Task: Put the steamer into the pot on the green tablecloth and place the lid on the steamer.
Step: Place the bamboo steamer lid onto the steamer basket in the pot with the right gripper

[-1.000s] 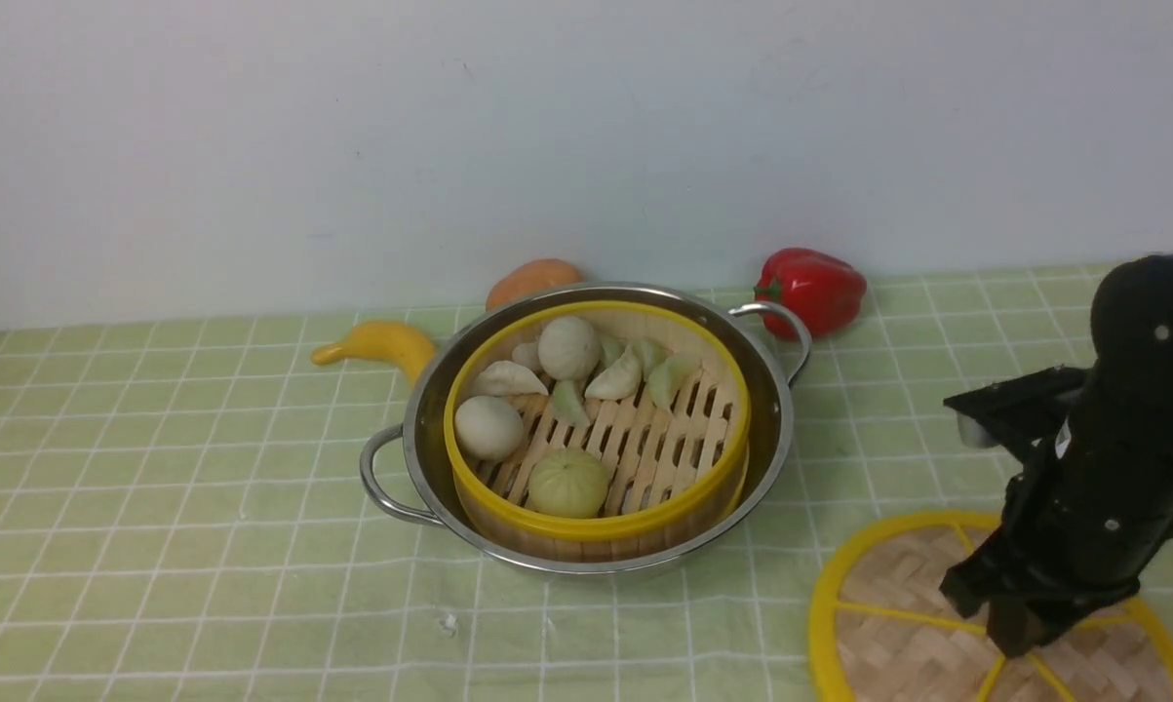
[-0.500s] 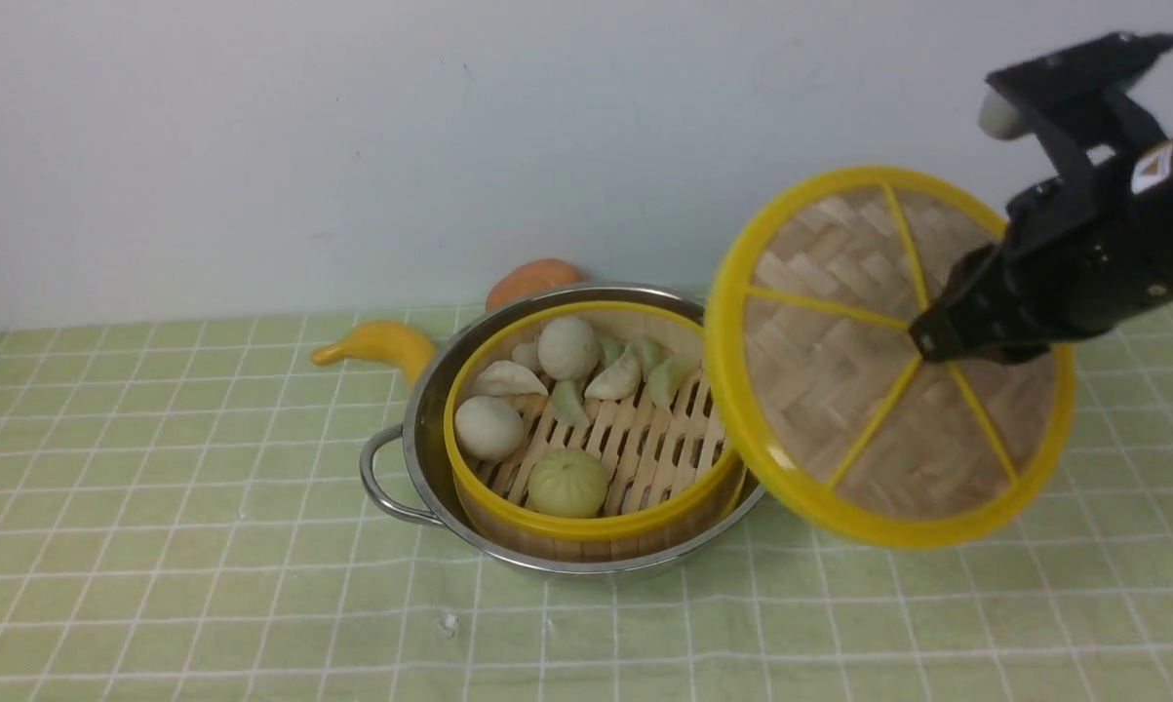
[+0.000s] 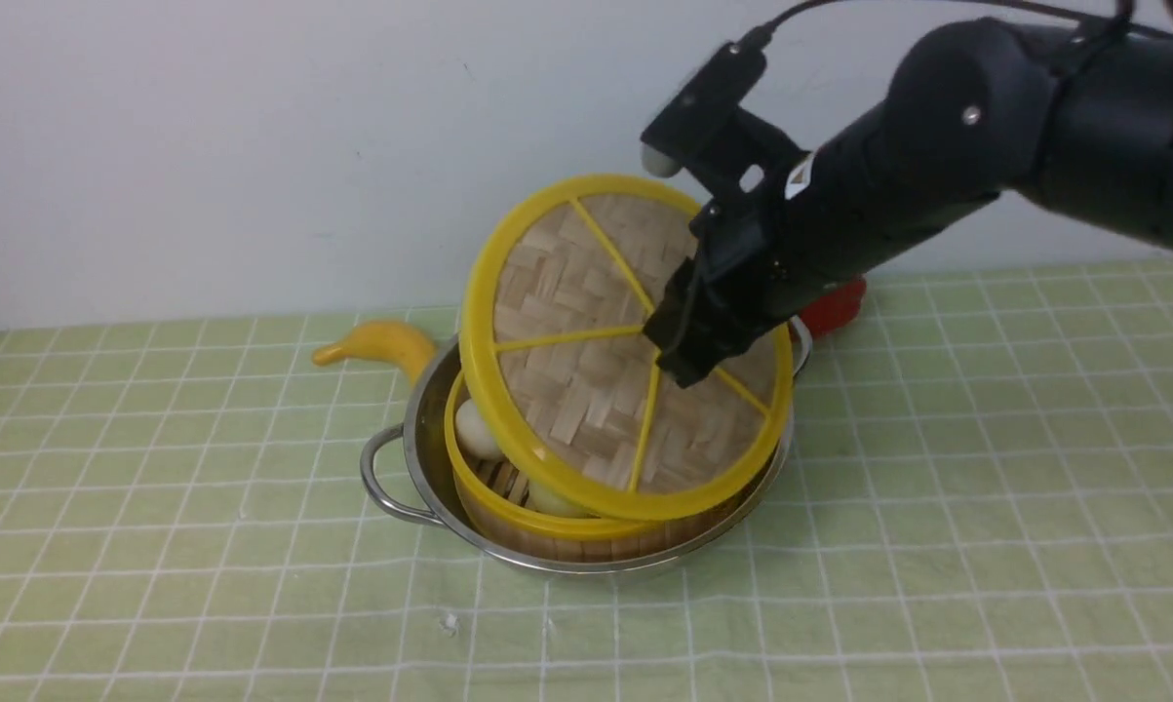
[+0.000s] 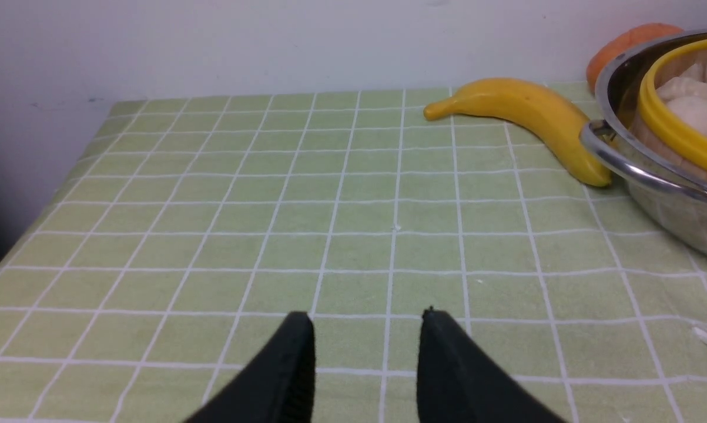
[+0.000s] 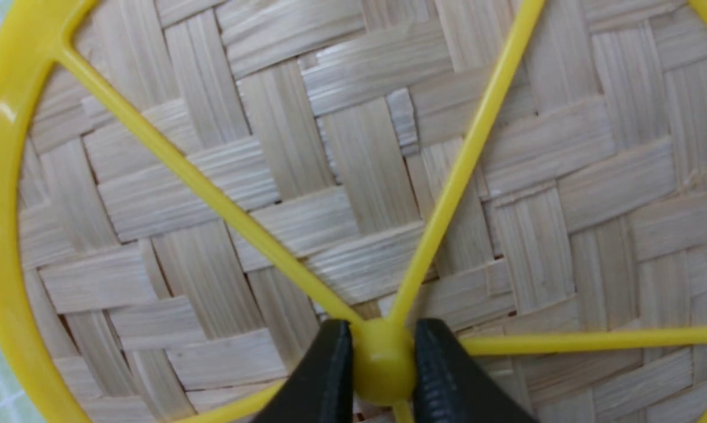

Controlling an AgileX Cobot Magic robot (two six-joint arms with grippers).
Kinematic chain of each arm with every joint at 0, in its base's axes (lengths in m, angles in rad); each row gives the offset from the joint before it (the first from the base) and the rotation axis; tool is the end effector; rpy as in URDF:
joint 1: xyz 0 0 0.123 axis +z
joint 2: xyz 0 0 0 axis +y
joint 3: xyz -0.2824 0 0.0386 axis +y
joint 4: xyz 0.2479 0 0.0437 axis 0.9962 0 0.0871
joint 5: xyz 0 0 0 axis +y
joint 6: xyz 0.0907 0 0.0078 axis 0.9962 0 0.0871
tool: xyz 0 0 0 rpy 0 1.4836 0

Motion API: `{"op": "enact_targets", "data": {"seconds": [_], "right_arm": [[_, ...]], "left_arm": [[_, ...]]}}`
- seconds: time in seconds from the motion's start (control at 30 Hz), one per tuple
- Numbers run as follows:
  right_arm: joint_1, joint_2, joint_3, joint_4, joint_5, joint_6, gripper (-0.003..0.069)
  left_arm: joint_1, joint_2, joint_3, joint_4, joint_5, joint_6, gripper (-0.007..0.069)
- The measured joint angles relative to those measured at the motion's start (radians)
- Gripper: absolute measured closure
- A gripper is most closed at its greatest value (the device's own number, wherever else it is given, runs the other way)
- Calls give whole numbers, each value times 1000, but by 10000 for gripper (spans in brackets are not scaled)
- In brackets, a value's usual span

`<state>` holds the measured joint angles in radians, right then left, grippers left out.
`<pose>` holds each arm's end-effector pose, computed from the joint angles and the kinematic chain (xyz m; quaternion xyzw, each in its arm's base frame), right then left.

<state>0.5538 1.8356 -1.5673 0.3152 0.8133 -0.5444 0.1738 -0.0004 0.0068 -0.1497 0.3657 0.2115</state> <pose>0.3395 0.2341 0.2887 -0.4336 0.8447 0.1413 0.2800 0.0531 0.0044 0.1783 -0.0248 0.7987 0.0524 0.5989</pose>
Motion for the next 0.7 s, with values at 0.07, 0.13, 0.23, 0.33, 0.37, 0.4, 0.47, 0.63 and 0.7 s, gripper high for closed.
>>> {"op": "enact_targets", "data": {"seconds": [0.07,0.13,0.23,0.33,0.37,0.4,0.47,0.63,0.7], "right_arm": [[5,24,-22,-2,-4,-1,514],[7,45,-36,-2,-8,-3,514],[7,70,-39,-4,-8,-3,514],[7,87,-39,-6,-12,-6,514],[7,91,-39,-6,-16,-7,514],[7,93,-39,-7,-23,-7,514],[9,99,-39,-9,-44,-9,514],[13,113,-39,-10,-80,-13,514],[13,118,-39,-10,-84,-14,514]], "left_arm": [[0,0,0,0,0,0,382],[0,0,0,0,0,0,382],[0,0,0,0,0,0,382],[0,0,0,0,0,0,382],[0,0,0,0,0,0,382],[0,0,0,0,0,0,382],[0,0,0,0,0,0,382],[0,0,0,0,0,0,382],[0,0,0,0,0,0,382]]}}
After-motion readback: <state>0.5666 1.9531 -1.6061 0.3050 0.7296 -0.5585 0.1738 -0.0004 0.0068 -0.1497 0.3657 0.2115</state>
